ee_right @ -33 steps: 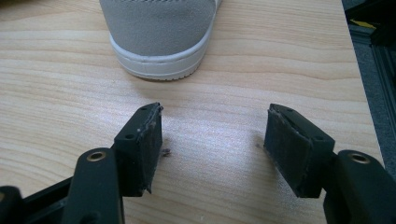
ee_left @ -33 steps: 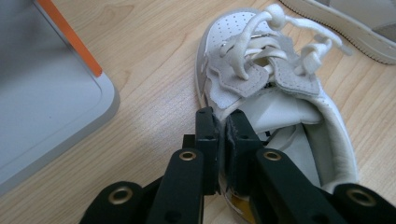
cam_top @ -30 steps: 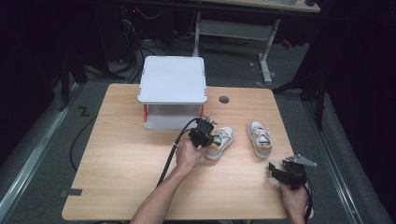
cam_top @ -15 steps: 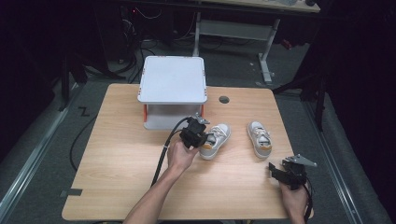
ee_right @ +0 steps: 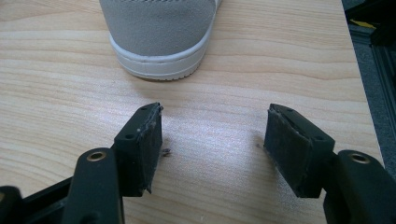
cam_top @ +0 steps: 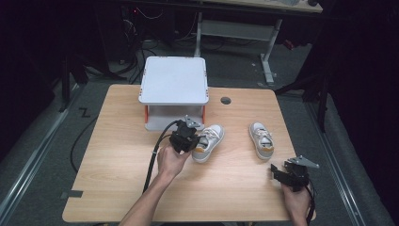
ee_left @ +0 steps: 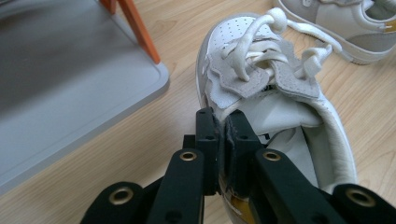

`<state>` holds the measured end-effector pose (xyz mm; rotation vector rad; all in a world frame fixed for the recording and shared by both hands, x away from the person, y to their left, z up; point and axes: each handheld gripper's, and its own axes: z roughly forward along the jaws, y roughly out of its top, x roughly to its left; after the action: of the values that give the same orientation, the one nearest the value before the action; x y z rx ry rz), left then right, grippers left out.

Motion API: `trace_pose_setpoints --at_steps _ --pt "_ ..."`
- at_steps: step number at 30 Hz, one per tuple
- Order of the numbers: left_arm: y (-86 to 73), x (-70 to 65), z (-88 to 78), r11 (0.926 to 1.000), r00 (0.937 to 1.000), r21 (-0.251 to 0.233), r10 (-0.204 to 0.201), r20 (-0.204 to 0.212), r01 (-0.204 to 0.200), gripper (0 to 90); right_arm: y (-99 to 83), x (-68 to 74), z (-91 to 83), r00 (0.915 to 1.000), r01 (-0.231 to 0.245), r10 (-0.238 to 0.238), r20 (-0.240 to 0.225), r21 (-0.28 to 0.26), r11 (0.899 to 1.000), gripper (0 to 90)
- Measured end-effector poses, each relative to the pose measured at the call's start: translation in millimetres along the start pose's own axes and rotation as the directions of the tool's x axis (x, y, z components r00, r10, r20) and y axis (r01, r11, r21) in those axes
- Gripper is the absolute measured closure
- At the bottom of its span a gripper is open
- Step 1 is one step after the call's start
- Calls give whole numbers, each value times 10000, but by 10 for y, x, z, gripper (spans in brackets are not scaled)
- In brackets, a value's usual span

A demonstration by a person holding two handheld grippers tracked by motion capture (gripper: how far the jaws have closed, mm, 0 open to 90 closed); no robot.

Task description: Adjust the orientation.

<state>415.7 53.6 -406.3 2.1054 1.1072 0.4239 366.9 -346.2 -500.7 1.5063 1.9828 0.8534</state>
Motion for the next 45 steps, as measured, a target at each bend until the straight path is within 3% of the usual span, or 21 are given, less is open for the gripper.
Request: trace_pose_setpoints --at_steps 9,14,19,26,34,41,44,45 --pt "-143 76 -203 10000 9984 -20 51 -560 -52 855 0 0 -1 10000 4 -4 0 5 10000 369" --pt "-263 130 -274 9998 9961 63 -160 -862 166 855 0 1 0 10000 -2 2 1 2 10000 369" --pt "-399 209 -323 9979 9923 138 -608 -1081 627 855 0 1 -1 10000 -4 4 5 2 10000 368" --pt "-603 258 -305 9930 9810 236 -1107 -1593 1159 854 -1 3 -3 10000 -26 26 4 25 10000 368" --pt "-749 253 -232 9878 9668 454 -1357 -2166 1488 853 1 0 1 10000 -3 3 14 2 10000 369" --pt "-761 163 -175 9874 9596 639 -1243 -2524 1447 846 4 5 4 10000 -29 29 -4 26 10000 369" --pt "-756 131 -175 9881 9668 757 -1132 -2289 1336 813 4 6 3 10000 -31 31 0 28 10000 369" --pt "-760 144 -187 9852 9698 706 -1393 -2002 1560 790 4 6 4 10000 -31 31 0 27 10000 369"
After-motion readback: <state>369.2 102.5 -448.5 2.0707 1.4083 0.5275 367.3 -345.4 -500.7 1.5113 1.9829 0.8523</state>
